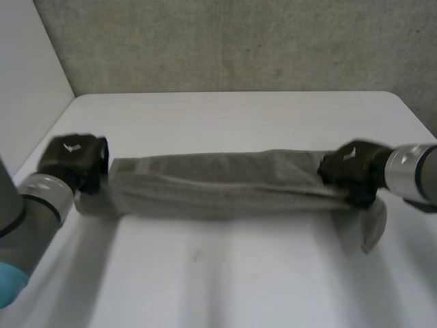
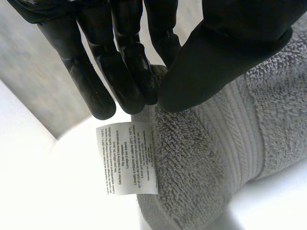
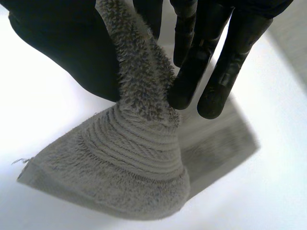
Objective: Fold the towel.
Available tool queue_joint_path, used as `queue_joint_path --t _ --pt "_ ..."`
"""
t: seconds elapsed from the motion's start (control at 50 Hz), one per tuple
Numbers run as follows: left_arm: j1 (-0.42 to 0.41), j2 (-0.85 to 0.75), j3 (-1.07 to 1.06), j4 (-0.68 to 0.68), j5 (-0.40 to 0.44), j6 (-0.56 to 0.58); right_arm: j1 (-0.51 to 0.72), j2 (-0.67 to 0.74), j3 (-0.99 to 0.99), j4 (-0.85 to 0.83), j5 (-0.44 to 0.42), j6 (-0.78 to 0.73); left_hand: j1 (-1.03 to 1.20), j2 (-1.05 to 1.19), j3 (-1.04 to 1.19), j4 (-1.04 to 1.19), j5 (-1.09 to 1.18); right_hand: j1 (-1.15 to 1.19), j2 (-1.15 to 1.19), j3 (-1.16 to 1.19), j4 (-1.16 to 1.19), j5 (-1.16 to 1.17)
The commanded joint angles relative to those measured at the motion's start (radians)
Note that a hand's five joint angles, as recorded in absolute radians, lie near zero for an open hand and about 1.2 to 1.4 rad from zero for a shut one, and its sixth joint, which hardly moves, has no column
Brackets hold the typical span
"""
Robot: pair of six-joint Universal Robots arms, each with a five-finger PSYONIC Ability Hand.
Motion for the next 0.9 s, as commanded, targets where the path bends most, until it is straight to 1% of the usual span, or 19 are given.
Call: queue_joint_path --t 0.02,0.12,0.16,0.18,0.2,0.22,0.26,0.28,0.3,0.32,0.36,0.44,0.54,0.6,0.66,0.76,0.86,0.88,0.9 --pt "-0.042 -0.21 0.132 -0.005 -0.003 0.141 0.017 0.132 -0.017 -0.063 0.018 -0.061 0.207 0.178 0.18 0.178 0.187 0.435 0.951 0.21 0.203 0.24" --pt "-0.037 -0.319 0.347 0.043 -0.006 0.161 0.043 0.202 -0.177 -0.269 0.066 -0.037 0.207 0.178 0.18 0.178 0.187 0.435 0.951 0.21 0.203 0.24" --pt "-0.036 -0.337 0.419 0.09 -0.006 0.16 0.056 0.215 -0.294 -0.479 0.131 -0.006 0.207 0.178 0.18 0.178 0.187 0.435 0.951 0.21 0.203 0.24" --pt "-0.036 -0.348 0.484 0.163 -0.005 0.16 0.057 0.215 -0.295 -0.48 0.132 -0.006 0.207 0.178 0.18 0.178 0.187 0.435 0.951 0.21 0.203 0.24" --pt "-0.037 -0.35 0.535 0.269 -0.005 0.16 0.06 0.21 -0.334 -0.614 0.159 0.009 0.207 0.178 0.18 0.178 0.187 0.435 0.951 0.21 0.203 0.24" --pt "-0.037 -0.35 0.536 0.27 -0.005 0.16 0.06 0.21 -0.335 -0.615 0.159 0.009 0.207 0.178 0.18 0.178 0.187 0.435 0.951 0.21 0.203 0.24" --pt "-0.033 -0.336 0.572 0.535 -0.005 0.164 0.06 0.17 -0.343 -0.894 0.176 0.035 0.207 0.178 0.18 0.178 0.187 0.435 0.951 0.21 0.203 0.24" --pt "-0.033 -0.336 0.573 0.537 -0.005 0.164 0.06 0.17 -0.342 -0.896 0.176 0.035 0.207 0.178 0.18 0.178 0.187 0.435 0.951 0.21 0.203 0.24" --pt "-0.036 -0.327 0.571 0.655 -0.008 0.161 0.06 0.125 -0.318 -1.036 0.178 0.053 0.207 0.178 0.18 0.178 0.187 0.435 0.951 0.21 0.203 0.24" --pt "-0.036 -0.327 0.571 0.656 -0.008 0.161 0.06 0.086 -0.286 -1.133 0.181 0.072 0.207 0.178 0.18 0.178 0.187 0.435 0.951 0.21 0.203 0.24" --pt "-0.047 -0.289 0.551 0.808 -0.009 0.155 0.061 0.054 -0.251 -1.173 0.175 0.086 0.207 0.178 0.18 0.178 0.187 0.435 0.951 0.21 0.203 0.24" --pt "-0.047 -0.248 0.504 0.762 -0.009 0.149 0.058 0.029 -0.217 -1.108 0.136 0.1 0.207 0.178 0.18 0.178 0.187 0.435 0.951 0.21 0.203 0.24" --pt "-0.036 -0.232 0.335 0.618 -0.009 0.094 0.044 0.066 -0.195 -0.715 -0.033 0.091 0.207 0.178 0.18 0.178 0.187 0.435 0.951 0.21 0.203 0.24" --pt "-0.033 -0.228 0.287 0.591 -0.009 0.078 0.031 0.13 -0.185 -0.521 -0.093 0.052 0.207 0.178 0.18 0.178 0.187 0.435 0.951 0.21 0.203 0.24" --pt "-0.03 -0.228 0.194 0.543 -0.008 0.068 0.017 0.158 -0.177 -0.443 -0.103 0.008 0.207 0.178 0.18 0.178 0.187 0.435 0.951 0.21 0.203 0.24" --pt "-0.021 -0.235 0.042 0.473 -0.003 0.068 -0.029 0.257 -0.1 -0.229 -0.101 -0.288 0.207 0.178 0.18 0.178 0.187 0.435 0.951 0.21 0.203 0.24" --pt "-0.019 -0.235 -0.015 0.454 -0.002 0.069 -0.042 0.297 -0.063 -0.239 -0.095 -0.336 0.207 0.178 0.18 0.178 0.187 0.435 0.951 0.21 0.203 0.24" --pt "-0.019 -0.235 -0.015 0.454 -0.002 0.069 -0.042 0.301 -0.051 -0.256 -0.094 -0.319 0.207 0.178 0.18 0.178 0.187 0.29 0.806 0.066 0.059 0.096" --pt "-0.019 -0.235 -0.027 0.452 -0.002 0.069 -0.042 0.301 -0.051 -0.256 -0.094 -0.319 0.207 0.178 0.18 0.178 0.187 0.289 0.805 0.064 0.058 0.094"
